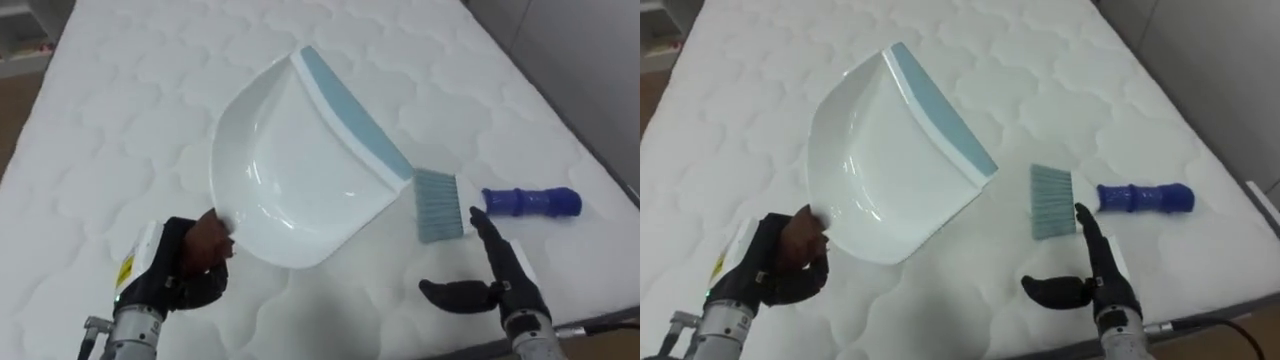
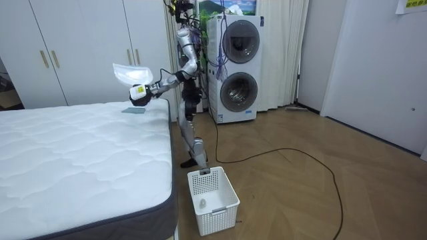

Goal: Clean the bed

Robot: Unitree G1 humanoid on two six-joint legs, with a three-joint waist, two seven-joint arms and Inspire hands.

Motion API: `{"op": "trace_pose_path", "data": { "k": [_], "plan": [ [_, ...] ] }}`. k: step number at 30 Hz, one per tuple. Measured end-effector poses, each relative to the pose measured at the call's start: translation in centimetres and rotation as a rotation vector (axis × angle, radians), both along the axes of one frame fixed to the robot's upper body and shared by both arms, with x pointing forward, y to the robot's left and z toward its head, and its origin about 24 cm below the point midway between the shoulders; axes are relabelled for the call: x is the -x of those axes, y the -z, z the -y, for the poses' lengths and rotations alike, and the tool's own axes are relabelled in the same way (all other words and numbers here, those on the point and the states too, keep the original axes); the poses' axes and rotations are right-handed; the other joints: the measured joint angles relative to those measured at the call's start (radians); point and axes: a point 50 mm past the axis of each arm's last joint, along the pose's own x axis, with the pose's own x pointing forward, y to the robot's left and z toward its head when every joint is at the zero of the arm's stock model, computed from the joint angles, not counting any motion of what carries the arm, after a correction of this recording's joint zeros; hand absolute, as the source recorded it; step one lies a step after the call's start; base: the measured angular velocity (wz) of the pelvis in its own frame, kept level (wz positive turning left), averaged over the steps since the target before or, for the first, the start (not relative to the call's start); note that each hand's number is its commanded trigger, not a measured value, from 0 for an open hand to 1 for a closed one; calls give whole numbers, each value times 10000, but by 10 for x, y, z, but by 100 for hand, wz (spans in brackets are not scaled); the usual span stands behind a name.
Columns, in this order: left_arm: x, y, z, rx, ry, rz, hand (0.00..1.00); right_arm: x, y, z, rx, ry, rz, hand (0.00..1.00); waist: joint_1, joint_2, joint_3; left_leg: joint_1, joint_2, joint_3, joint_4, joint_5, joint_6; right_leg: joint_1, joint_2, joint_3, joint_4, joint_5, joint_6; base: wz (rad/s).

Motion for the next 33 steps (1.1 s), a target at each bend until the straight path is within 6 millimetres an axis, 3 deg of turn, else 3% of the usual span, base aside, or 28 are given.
{"op": "trace_pose_path", "data": {
  "k": [6, 10, 16, 21, 24, 29, 33],
  "plan": [
    [12, 23, 0, 104, -221, -1093, 0, 2, 7, -11, -15, -252, -406, 0, 14, -157, 56, -53, -177, 317, 40, -106, 101, -504, 52, 491, 620, -178, 86, -29],
    [19, 37, -6, 602, -872, -1753, 0, 10, 19, -10, -11, -67, -1091, 0, 17, -279, 8, 10, -176, 420, -11, -121, 122, -453, 61, 490, 665, -175, 90, -9],
    [29, 49, -11, 1599, -2194, -2161, 0, 24, 37, 0, 304, 578, -2049, 0, 43, -420, 33, 23, -99, 264, -84, -121, 119, -255, 62, 341, 296, -118, 74, 6],
    [61, 74, -24, 2352, -4246, -3341, 0, 43, 56, 7, 367, 1025, -3189, 0, 86, -619, 66, 190, -2, 92, -131, -134, 94, -19, 96, 149, 71, -59, 39, 6],
    [82, 86, -34, 2387, -5503, -4000, 0, 60, 68, 13, 433, 1534, -4046, 0, 159, -711, 36, 388, 121, 79, -184, -138, 87, 481, 141, 47, -468, 97, 9, 9],
    [99, 88, -52, 2286, -7616, -3809, 0, 82, 80, 25, 584, 2428, -5067, 0, 358, -792, -16, 660, 239, 36, -419, -161, 53, 792, 209, -61, -802, 186, -7, 5],
    [117, 93, -61, 1885, -8906, -4117, 0, 97, 85, 30, 691, 2787, -5724, 0, 366, -760, -11, 729, 253, 40, -436, -161, 52, 925, 209, -135, -895, 197, -22, 0]
  ]
}}
